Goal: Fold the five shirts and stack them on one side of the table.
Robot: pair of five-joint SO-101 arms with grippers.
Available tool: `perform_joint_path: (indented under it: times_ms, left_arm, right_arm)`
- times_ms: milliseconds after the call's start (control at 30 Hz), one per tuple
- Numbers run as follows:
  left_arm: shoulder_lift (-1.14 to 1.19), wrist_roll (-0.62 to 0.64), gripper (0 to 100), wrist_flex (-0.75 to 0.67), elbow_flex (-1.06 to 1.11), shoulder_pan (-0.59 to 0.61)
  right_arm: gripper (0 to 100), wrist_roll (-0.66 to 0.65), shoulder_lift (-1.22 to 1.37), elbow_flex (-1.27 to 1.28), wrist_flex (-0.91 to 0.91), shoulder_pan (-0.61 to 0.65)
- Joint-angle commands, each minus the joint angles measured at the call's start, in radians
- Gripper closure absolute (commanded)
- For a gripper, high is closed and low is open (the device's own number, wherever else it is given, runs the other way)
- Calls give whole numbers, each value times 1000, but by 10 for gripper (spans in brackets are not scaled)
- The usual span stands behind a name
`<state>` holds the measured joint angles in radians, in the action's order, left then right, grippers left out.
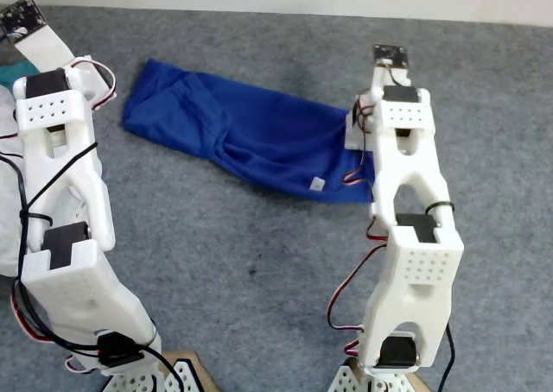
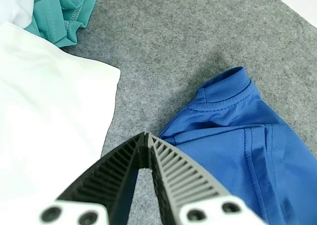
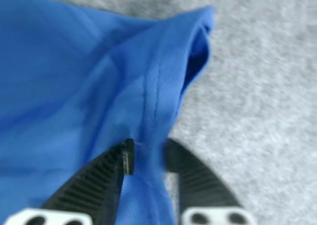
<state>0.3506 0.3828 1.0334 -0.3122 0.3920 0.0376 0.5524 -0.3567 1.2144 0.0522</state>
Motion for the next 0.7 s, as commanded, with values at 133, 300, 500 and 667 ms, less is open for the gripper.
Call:
perform_joint_path:
  times_ms: [133, 300, 500, 667]
  left_arm:
    - [-61, -8, 992, 2, 30, -27]
    - [-59, -8, 992, 2, 35, -31]
    - [-59, -8, 992, 2, 35, -35]
    - [-59, -8, 992, 2, 44, -35]
  right_arm:
    - [749, -11, 47, -15, -2, -13]
    - [749, -11, 134, -88, -8, -7]
    - [765, -11, 266, -232, 2, -5]
    - [981, -25, 305, -317, 45, 18]
